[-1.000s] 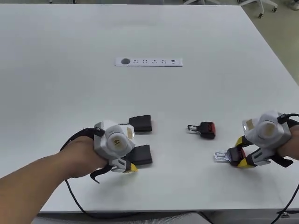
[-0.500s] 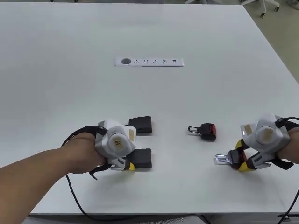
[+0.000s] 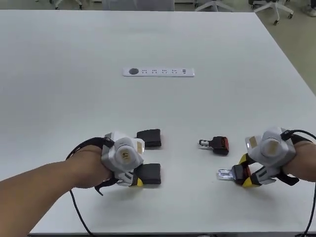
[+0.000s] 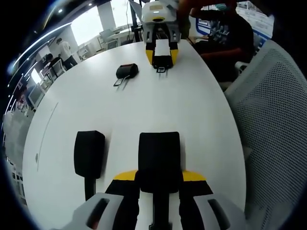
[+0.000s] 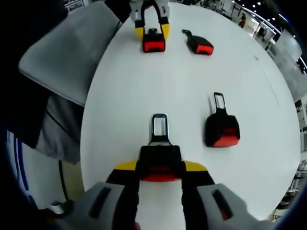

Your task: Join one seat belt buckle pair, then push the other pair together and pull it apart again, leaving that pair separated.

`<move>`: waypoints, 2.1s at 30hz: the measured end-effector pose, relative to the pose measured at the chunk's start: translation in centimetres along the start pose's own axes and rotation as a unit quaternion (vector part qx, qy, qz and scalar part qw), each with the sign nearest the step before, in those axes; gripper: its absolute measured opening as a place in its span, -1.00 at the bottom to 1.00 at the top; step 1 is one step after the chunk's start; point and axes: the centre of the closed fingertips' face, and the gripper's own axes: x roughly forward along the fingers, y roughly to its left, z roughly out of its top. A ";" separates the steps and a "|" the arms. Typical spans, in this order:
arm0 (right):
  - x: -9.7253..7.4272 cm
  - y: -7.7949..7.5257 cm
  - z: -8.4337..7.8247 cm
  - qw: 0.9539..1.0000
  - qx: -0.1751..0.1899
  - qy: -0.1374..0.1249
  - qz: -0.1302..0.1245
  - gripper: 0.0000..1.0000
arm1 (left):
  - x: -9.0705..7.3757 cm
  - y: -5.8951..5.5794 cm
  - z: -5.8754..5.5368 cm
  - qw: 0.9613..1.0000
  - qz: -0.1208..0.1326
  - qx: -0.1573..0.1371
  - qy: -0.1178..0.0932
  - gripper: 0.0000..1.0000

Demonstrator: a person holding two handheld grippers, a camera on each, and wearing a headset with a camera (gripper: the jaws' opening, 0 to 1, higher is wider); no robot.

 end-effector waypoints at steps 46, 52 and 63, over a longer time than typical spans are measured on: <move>5.0 0.8 14.2 0.995 -0.010 -0.100 -0.012 -0.35 | 0.0 -0.2 0.1 1.000 -0.013 0.019 0.003 -0.37; 5.3 1.1 15.5 0.993 -0.017 -0.115 -0.013 -0.35 | 0.0 -0.1 0.1 1.000 -0.012 0.018 0.001 -0.37; 5.4 1.0 16.0 0.992 -0.015 -0.124 -0.008 -0.37 | 0.0 -0.2 0.1 1.000 -0.022 0.020 0.006 -0.37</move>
